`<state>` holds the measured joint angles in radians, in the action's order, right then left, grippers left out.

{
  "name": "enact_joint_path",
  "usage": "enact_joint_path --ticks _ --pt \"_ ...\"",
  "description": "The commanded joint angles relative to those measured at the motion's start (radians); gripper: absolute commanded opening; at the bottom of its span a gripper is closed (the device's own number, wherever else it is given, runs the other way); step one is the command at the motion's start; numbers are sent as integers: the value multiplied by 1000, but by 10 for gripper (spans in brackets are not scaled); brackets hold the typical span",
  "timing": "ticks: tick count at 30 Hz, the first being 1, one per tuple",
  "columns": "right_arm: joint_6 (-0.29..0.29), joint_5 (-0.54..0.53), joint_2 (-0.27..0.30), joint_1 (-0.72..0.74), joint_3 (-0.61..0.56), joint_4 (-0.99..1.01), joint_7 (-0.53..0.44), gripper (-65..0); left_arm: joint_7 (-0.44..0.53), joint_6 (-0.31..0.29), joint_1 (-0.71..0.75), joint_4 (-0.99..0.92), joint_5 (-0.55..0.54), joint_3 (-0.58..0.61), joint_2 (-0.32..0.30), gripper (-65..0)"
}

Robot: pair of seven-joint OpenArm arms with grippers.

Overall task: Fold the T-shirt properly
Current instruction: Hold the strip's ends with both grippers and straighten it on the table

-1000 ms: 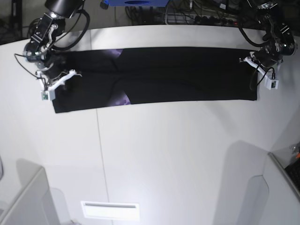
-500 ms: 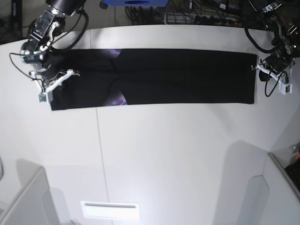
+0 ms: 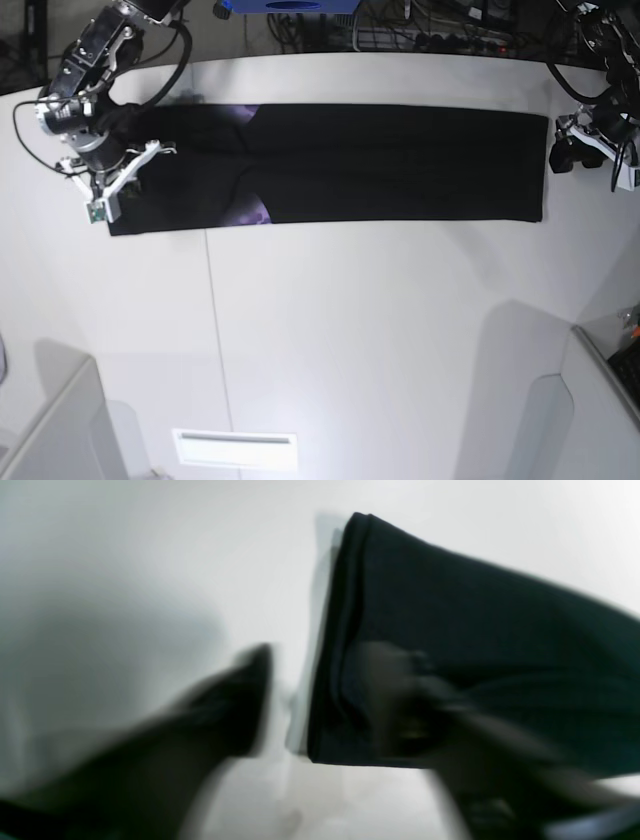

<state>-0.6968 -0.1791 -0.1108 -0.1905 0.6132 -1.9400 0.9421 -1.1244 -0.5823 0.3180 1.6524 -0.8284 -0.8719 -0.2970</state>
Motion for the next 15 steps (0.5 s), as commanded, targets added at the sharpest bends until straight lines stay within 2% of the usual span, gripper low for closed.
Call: enact_joint_path --ticks 1,2,3,5,8,15 --pt "-1 -13 6 9 0 -17 -16 -650 11 -15 -4 -2 -13 -8 -17 -145" --pt "-1 -13 6 9 0 -16 -16 -650 11 -20 -9 -18 -13 -8 -17 -104" --pt "-1 -13 6 7 0 -16 -15 -650 11 -21 -20 -33 -12 -7 -17 -89" --pt "-1 -13 6 7 0 -16 -15 -650 10 -21 -32 -74 -12 -3 -18 -89" --pt "-1 -13 6 7 0 -16 -13 -650 11 -21 -59 -146 -9 64 -23 -89" --pt "-1 -13 6 -5 0 -17 -11 -650 59 -25 -89 -179 122 148 -17 -89"
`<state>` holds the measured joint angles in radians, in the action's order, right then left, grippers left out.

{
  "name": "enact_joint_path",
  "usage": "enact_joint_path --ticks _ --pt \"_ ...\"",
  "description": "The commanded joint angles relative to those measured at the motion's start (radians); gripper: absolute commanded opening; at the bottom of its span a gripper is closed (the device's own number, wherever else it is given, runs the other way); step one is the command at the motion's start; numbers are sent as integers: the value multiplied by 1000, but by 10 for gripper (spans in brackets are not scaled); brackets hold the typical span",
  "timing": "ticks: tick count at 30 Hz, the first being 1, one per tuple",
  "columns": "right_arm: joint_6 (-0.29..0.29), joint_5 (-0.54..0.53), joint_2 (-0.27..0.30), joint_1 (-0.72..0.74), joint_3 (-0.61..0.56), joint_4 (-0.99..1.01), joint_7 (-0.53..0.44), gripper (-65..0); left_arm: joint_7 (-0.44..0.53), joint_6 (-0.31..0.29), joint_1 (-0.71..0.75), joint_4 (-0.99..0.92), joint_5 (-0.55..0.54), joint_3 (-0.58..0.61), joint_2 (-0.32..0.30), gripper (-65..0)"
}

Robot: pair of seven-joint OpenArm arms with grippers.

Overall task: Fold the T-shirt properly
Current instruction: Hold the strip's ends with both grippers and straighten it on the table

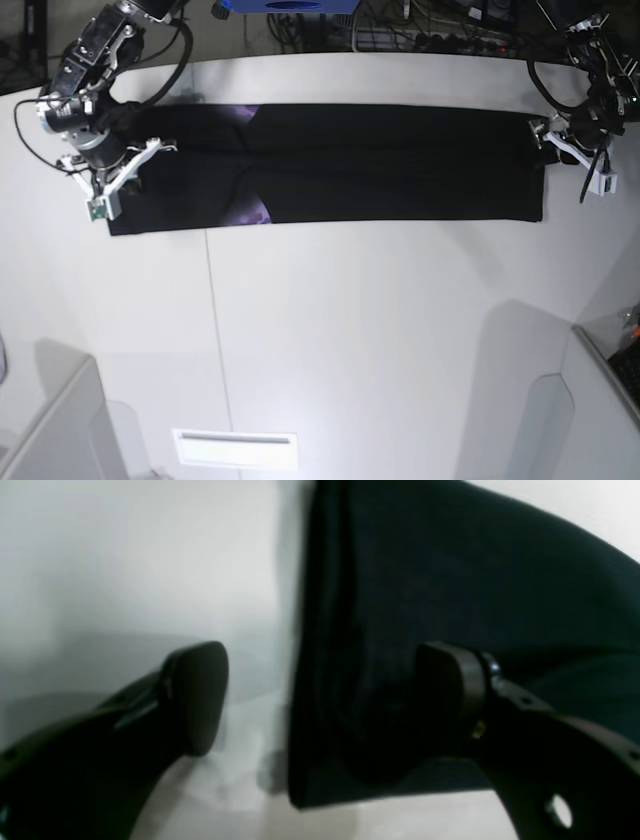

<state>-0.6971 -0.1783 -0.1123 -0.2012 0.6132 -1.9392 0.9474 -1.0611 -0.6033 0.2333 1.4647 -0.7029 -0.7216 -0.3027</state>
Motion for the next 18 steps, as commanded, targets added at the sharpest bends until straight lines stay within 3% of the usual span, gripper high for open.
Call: enact_joint_path --ticks 1,3,4,9,10,18 --pt "-1 -14 7 1 0 -19 -20 -650 3 -2 -4 9 6 13 -11 -91" --pt "-1 -14 7 -2 0 -19 -21 -650 8 0 -4 8 13 33 -11 -130" --pt "-1 -14 7 -2 0 -19 -21 -650 8 0 -4 -3 12 35 -11 -184" --pt "-1 -14 7 -4 0 -19 -21 -650 11 -2 -18 -100 12 35 -13 -607" --pt "-1 -14 7 -4 0 -19 -21 -650 12 -2 -18 -114 12 32 -14 -650" --pt "-1 -14 6 -4 0 -18 -21 -650 95 -4 -7 -137 12 26 -25 -650"
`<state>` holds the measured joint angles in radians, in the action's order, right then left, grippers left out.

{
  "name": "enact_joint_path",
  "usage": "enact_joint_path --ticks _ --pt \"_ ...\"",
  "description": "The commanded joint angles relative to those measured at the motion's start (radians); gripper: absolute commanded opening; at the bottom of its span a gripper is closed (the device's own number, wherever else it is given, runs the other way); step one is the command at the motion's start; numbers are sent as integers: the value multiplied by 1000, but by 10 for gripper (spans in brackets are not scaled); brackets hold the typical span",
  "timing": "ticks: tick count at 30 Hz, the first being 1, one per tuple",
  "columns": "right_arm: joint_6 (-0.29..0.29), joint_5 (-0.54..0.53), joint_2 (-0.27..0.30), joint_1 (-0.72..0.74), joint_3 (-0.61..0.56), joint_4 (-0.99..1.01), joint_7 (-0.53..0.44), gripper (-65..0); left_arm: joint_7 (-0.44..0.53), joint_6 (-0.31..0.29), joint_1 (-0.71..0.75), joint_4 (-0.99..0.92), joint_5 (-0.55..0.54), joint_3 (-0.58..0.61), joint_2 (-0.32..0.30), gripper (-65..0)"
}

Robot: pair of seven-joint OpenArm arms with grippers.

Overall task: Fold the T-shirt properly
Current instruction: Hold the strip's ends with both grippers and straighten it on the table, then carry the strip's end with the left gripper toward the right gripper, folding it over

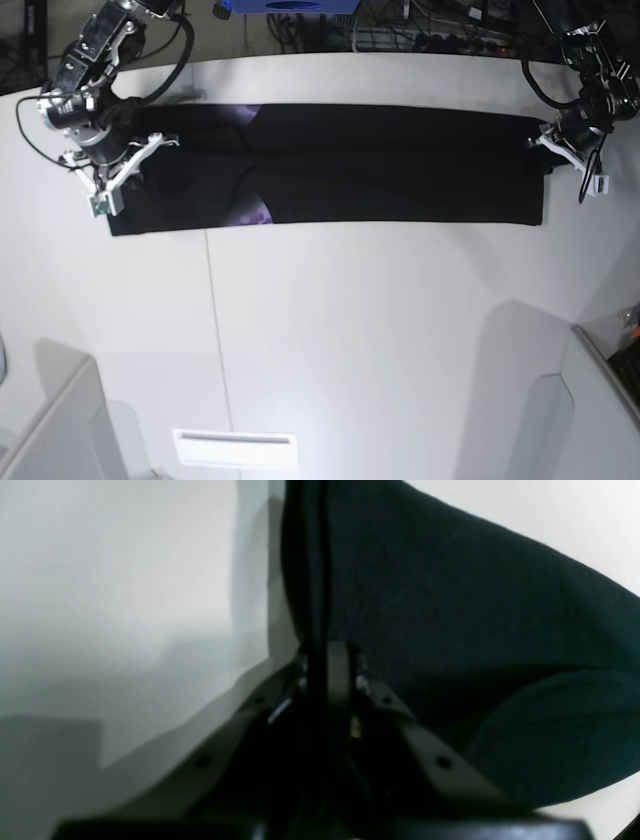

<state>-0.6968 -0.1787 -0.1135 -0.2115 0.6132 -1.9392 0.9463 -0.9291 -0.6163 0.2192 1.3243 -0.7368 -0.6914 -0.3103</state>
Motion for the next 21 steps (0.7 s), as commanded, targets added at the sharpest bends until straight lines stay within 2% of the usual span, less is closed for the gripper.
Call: enact_joint_path --ticks 1,5,12,19,21 --pt "-1 -14 7 7 0 -18 -20 -650 -37 9 7 5 46 -4 -30 -650" --pt "-1 -14 7 7 0 -18 -19 -650 -35 9 9 30 47 -6 -51 -650" --pt "-1 -14 7 7 0 -16 -17 -650 -35 14 76 219 47 -30 -53 -650" --pt "-1 -14 7 8 0 -16 -17 -650 -40 14 167 423 47 -34 -20 -650" --pt "-1 -14 7 8 0 -16 -17 -650 -41 14 182 472 47 -34 6 -650"
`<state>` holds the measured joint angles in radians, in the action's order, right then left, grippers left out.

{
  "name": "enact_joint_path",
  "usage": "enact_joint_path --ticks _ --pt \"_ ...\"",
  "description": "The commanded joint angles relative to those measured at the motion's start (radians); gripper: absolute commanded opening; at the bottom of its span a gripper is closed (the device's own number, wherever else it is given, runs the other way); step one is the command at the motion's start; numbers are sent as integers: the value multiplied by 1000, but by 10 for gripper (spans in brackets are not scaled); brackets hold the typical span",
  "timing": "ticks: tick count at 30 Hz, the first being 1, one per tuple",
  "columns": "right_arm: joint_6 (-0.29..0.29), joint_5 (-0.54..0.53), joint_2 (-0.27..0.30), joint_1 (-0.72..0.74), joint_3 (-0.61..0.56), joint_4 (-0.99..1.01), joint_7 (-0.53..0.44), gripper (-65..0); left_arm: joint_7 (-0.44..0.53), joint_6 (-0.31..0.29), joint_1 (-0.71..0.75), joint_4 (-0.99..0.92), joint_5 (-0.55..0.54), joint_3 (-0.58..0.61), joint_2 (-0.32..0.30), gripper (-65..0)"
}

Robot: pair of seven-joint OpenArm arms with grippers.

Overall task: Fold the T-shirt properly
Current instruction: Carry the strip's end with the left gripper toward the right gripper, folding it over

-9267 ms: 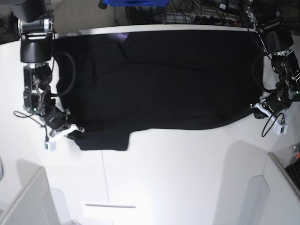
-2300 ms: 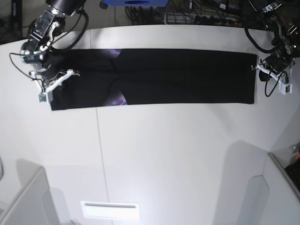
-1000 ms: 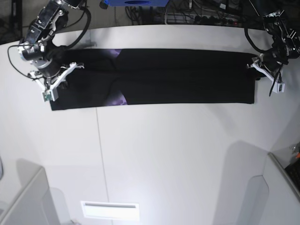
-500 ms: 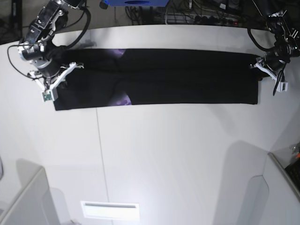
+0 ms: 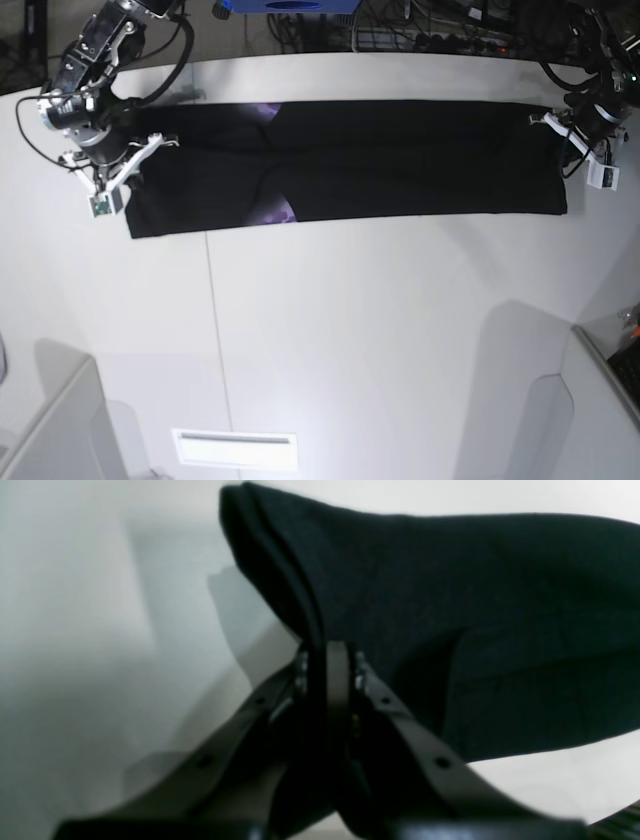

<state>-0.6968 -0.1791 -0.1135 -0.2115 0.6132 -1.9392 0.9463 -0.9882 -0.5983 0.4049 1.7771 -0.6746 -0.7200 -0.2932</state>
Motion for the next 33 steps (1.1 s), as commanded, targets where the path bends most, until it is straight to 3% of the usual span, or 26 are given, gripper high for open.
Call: enact_joint_path --ticks 1,6,9,14,33 --pt "-1 -13 7 10 0 -16 -17 -650 18 -4 6 42 -15 -5 -1 -650" --pt "-1 -13 7 10 0 -16 -17 -650 16 -4 24 120 -15 -2 32 -650" --pt "-1 -13 5 10 0 -16 -17 -650 16 -1 27 134 -15 61 30 -650" --pt "-1 -13 5 10 0 -16 -17 -650 16 97 35 157 -20 168 35 -650" --pt "-1 -13 1 10 0 -15 -17 -650 18 314 -82 171 -21 604 81 -650"
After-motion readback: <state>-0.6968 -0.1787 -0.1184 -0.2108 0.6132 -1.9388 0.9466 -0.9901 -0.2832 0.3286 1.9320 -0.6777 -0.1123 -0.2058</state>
